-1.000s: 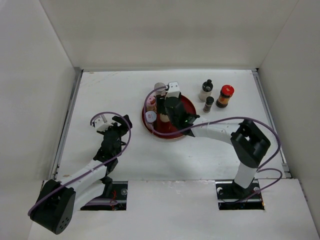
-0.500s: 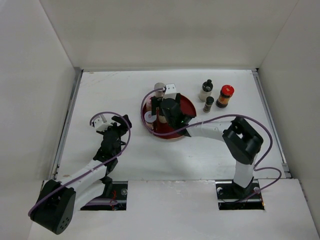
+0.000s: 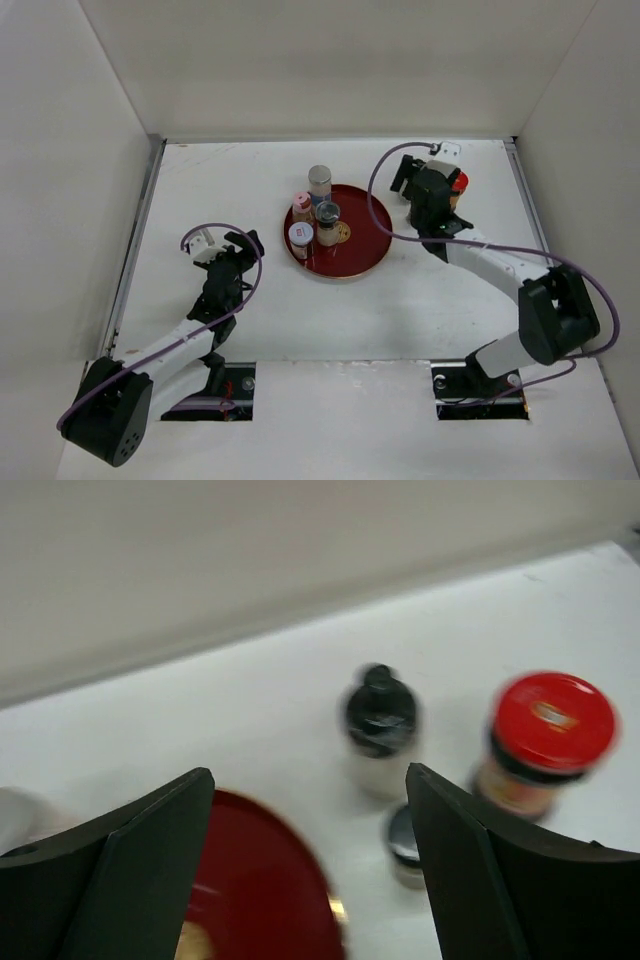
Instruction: Organize the condiment bottles
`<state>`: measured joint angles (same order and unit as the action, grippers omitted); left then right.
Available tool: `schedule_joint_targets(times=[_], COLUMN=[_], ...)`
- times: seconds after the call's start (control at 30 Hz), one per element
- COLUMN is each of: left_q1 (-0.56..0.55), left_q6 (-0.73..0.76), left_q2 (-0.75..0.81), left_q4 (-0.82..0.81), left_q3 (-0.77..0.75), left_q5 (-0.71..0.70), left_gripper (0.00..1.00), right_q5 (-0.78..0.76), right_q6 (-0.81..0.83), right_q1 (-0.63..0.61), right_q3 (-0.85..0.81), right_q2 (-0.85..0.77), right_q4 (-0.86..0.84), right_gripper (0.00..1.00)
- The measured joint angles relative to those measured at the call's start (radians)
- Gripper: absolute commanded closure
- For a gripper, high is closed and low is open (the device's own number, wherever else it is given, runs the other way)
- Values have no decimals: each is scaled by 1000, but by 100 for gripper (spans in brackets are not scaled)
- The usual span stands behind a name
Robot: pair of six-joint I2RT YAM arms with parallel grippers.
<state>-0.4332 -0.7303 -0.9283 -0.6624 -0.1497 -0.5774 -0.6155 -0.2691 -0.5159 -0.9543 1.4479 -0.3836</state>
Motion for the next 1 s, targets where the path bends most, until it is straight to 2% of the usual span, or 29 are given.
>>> schedule_joint_targets(times=[0.13, 0.3, 0.4, 0.63, 0.77, 1.0], left_q1=[0, -4, -6, -7, -7, -8], left_q6=[0, 0, 0, -1, -1, -2], left_q2=[-3, -8, -16, -21, -21, -22], left_q4=[0, 0, -1, -1, -1, -1], left_q3=[0, 0, 0, 0, 0, 0], left_q5=[2, 2, 3, 3, 3, 3], left_gripper=[27, 27, 27, 27, 27, 27], right_q5=[-16, 3, 17, 50, 43, 2], right_q6=[3, 3, 2, -28, -31, -2], right_q1=[101, 132, 136, 157, 161, 116], right_q3=[7, 7, 5, 0, 0, 8], right_q2=[86, 164, 199, 258, 260, 194], right_q4=[87, 142, 146, 150, 143, 124], right_gripper=[12, 12, 19, 47, 52, 51])
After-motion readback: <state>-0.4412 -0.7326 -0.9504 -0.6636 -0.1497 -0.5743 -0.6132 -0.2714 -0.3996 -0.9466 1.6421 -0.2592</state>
